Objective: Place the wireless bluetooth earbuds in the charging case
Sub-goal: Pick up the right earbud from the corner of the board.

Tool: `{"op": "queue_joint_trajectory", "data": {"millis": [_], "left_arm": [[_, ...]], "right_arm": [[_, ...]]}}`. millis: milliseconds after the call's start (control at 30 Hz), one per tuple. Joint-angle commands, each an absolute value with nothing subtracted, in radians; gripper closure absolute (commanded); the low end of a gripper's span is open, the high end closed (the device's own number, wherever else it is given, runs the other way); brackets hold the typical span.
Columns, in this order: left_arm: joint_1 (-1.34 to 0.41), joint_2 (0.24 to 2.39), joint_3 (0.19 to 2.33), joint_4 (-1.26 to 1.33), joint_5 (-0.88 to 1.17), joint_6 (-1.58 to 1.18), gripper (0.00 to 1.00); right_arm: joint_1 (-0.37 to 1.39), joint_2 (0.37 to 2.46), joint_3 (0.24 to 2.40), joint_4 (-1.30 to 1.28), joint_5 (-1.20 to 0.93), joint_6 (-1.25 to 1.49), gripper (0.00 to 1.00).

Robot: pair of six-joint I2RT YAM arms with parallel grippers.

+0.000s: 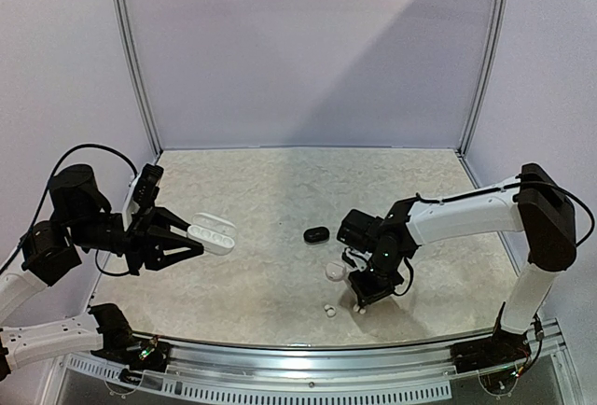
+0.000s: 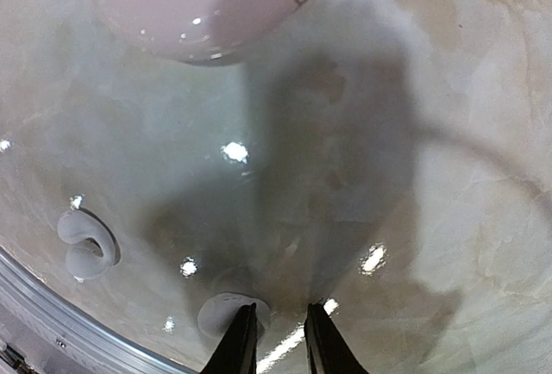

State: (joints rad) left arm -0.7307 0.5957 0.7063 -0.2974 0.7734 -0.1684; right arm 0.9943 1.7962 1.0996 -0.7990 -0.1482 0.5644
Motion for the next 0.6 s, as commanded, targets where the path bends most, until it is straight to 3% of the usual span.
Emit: {"op": "queue_joint_trajectory", "data": {"millis": [0, 567], "left_arm": [[-0.719, 0.6, 0.727, -0.306, 0.77, -0.161, 1.0], [-0.719, 0.595, 0.726, -0.307, 0.77, -0.159, 1.0]], "right_arm": [[1.033, 1.774, 1.077, -0.786, -0.206, 0.6, 0.79], [1.102, 1.762, 1.081, -0.806, -0.218, 0.665, 0.78]]}}
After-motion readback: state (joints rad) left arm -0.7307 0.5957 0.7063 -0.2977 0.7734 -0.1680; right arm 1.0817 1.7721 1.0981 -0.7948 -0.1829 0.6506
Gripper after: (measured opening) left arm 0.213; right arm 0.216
